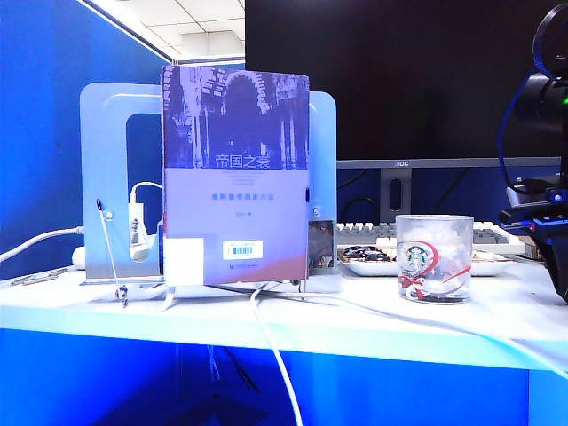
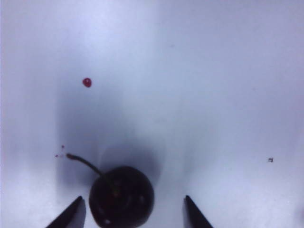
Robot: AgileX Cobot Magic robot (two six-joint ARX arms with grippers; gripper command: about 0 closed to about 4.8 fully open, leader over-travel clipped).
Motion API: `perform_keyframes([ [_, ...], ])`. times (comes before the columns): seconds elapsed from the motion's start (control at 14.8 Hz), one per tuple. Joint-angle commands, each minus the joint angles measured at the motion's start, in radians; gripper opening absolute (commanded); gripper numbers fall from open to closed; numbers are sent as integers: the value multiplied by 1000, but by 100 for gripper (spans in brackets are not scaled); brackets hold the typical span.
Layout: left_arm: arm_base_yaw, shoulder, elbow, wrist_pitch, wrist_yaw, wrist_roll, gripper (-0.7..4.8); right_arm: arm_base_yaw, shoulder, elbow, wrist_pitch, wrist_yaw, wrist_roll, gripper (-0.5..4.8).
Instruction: Pick up the cherry on the right side of the glass and put it inside the glass.
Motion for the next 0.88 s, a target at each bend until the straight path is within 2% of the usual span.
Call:
perform_keyframes([
  [0.07,0,-3,-1,-12,5,-3,53,-1,-4,3,6,5,-4,260],
  [0.14,0,-3,-1,-12,5,-3,53,-1,-4,3,5,5,-4,257],
  [0.2,0,-3,-1,-12,5,-3,53,-1,-4,3,4,5,-4,184],
  [0.27,0,-3,-1,-12,5,-3,53,-1,-4,3,4,5,-4,146],
  [0.88,0,-3,-1,-12,5,-3,53,-1,-5,56,14,5,-3,147],
])
